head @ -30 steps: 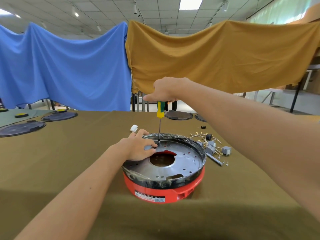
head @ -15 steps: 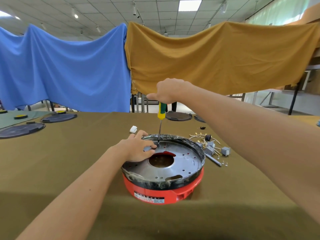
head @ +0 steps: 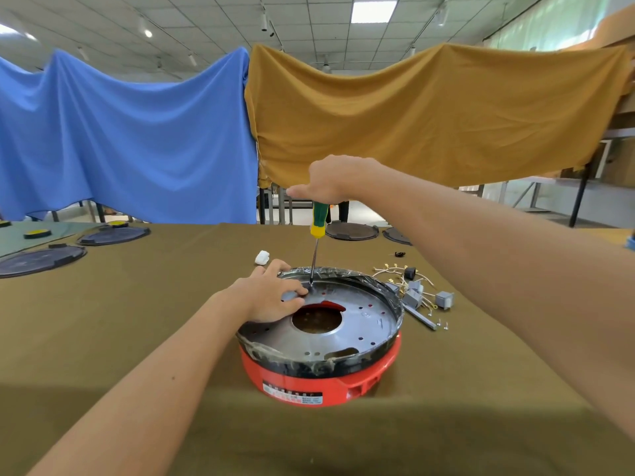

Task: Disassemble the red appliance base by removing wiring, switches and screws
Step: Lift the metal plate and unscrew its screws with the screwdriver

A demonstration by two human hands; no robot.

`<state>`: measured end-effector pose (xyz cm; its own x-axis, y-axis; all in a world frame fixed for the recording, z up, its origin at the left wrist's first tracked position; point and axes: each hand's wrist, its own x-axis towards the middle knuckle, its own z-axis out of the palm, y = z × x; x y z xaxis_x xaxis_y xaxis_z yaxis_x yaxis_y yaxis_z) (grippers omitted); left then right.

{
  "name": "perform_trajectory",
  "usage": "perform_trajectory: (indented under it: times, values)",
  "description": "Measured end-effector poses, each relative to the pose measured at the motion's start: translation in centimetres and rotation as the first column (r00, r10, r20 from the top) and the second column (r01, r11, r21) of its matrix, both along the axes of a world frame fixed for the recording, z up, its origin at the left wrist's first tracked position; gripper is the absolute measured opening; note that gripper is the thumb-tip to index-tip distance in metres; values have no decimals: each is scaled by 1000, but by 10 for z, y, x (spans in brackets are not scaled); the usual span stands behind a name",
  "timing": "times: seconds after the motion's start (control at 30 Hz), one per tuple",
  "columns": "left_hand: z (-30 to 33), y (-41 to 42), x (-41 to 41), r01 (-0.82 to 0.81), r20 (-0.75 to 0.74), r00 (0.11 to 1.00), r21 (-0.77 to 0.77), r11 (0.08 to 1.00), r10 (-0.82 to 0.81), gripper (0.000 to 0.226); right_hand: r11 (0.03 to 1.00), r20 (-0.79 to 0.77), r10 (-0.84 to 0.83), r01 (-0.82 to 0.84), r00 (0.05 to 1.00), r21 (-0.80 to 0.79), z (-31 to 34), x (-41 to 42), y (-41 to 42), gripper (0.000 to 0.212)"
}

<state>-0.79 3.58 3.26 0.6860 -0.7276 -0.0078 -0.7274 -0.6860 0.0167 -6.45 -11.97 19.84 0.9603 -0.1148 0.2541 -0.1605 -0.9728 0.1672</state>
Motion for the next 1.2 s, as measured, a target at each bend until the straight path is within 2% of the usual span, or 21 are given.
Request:
perform_trajectory:
  times: [0.07, 0.17, 0.23, 0.27, 0.4, 0.5, 0.57, 0.63, 0.67, 0.73, 0.8, 0.83, 0.9, 0.93, 0.97, 1.0, 1.07, 1.13, 1.2]
  values:
    - [0, 0, 0, -4, 5, 1000, 5, 1000, 4, 40, 1000, 0, 28, -28, 1000, -9, -1, 3, -4, 47]
    - [0, 0, 0, 4, 5, 1000, 4, 1000, -4, 40, 946, -107, 185, -148, 977, 289, 3, 0, -8, 10]
    - [0, 1, 1, -2, 8, 1000, -4, 1000, 2, 40, 861, -102, 269, -192, 958, 471, 6, -4, -8, 18]
    - [-1, 1, 1, -4, 7, 1000, -5, 1000, 4, 40, 848, -89, 281, -203, 956, 489, 5, -4, -7, 23]
    - [-1, 0, 1, -1, 7, 1000, -5, 1000, 1, 40, 902, -93, 201, -148, 975, 406, -1, -1, -9, 22]
    - [-1, 1, 2, 3, 12, 1000, -2, 1000, -3, 40, 993, -30, 68, -65, 997, 95, -3, 2, -11, 48]
    - [-1, 1, 2, 10, 13, 1000, -2, 1000, -10, 40, 991, -20, 115, -113, 993, 75, -3, 3, -12, 38]
    - [-1, 1, 2, 4, 10, 1000, -3, 1000, -4, 40, 932, -61, 228, -200, 972, 303, 0, 1, -13, 10]
    - [-1, 1, 2, 1, 10, 1000, -4, 1000, -1, 40, 879, -67, 274, -222, 959, 421, 1, -2, -14, 7]
    - [-1, 0, 1, -2, 10, 1000, -1, 1000, 2, 40, 821, -55, 313, -241, 948, 518, 2, -5, -14, 20]
    - [0, 0, 2, -4, 10, 1000, 3, 1000, 4, 40, 845, -46, 273, -216, 961, 489, 0, -4, -13, 14]
    - [0, 0, 2, -3, 10, 1000, 3, 1000, 3, 40, 875, -58, 237, -187, 970, 446, -2, -3, -12, 18]
    - [-1, 0, 2, 1, 14, 1000, 1, 1000, -1, 40, 970, -58, 114, -98, 992, 220, -3, -1, -13, 47]
    - [-1, 0, 2, 1, 15, 1000, 0, 1000, -1, 40, 992, -19, 75, -72, 997, 107, -4, 0, -14, 54]
    - [-1, 1, 2, -1, 15, 1000, 1, 1000, 1, 40, 996, 16, 70, -71, 997, 50, -4, 2, -15, 54]
    - [-1, 1, 3, -2, 14, 1000, 3, 1000, 2, 40, 994, 14, 89, -90, 996, 57, -5, 3, -16, 48]
    - [-1, 0, 3, 1, 12, 1000, 7, 1000, -2, 40, 963, -43, 174, -161, 984, 216, -2, 3, -18, 25]
    - [-1, 0, 3, 3, 12, 1000, 11, 1000, -3, 41, 875, -70, 265, -210, 962, 436, 1, -3, -18, 8]
    - [0, 0, 3, -1, 13, 1000, 13, 1000, 1, 41, 802, -51, 305, -228, 951, 552, 2, -6, -17, 22]
